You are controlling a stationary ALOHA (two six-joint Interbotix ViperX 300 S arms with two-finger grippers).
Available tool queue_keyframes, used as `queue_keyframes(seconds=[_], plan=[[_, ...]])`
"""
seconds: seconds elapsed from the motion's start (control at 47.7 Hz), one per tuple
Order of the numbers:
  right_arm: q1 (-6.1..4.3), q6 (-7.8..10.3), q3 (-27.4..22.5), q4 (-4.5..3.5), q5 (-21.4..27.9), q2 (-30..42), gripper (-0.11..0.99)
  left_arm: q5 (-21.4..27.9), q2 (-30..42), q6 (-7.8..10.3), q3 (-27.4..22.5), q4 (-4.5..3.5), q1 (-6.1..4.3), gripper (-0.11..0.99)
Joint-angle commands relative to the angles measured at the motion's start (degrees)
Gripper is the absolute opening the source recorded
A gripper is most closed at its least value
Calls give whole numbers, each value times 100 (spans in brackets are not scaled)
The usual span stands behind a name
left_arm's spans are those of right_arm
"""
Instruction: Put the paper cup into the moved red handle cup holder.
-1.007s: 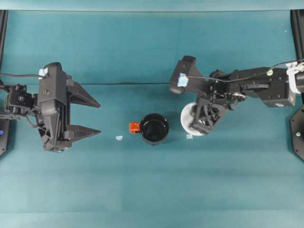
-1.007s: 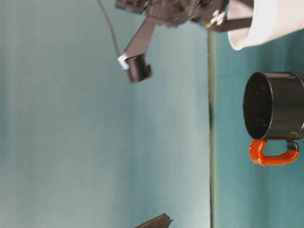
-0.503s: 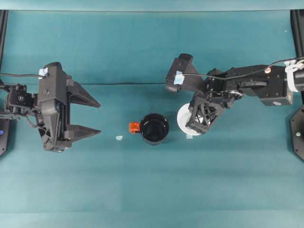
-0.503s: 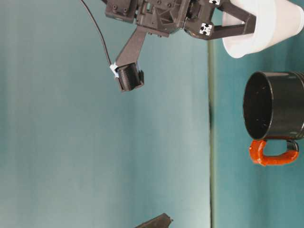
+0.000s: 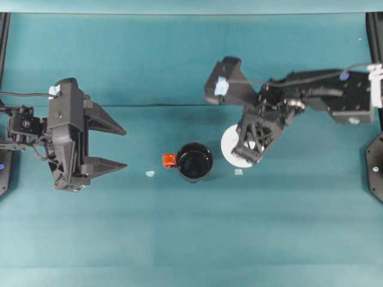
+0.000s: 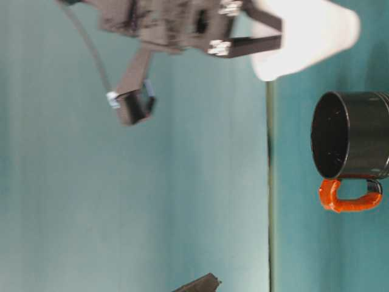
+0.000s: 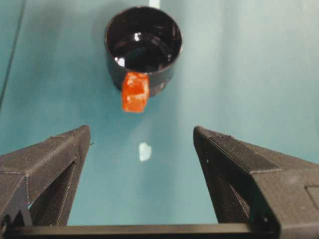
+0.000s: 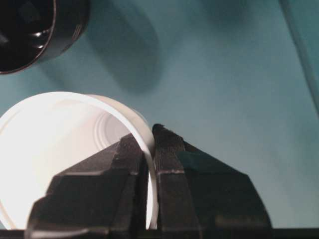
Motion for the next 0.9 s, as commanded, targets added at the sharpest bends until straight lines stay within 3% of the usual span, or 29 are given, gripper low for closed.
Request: queue_keyframes(seconds=[0.0,0.084,0.21,0.587,0.692,0.881], plan=[[-9,44,-396,53,255,-606,-9,-26,-26,-9,-62,9,9,90],[-9,35,-677,185,396,-624,-9,-26,-18,-18,-62,9,9,90],[70,26,-940,343,396,-527,-9,-26,-18,-44,-62,9,9,90],[149,44,-1090,378,88,-378,-9,-26,-26,-79,-70,9,9,90],[220,62,-1134,378,-44,-255,-9,-26,-26,-79,-70,0,9,90],[378,88,-1345,475,-176,114,-9,-26,-26,-88,-70,9,9,90]])
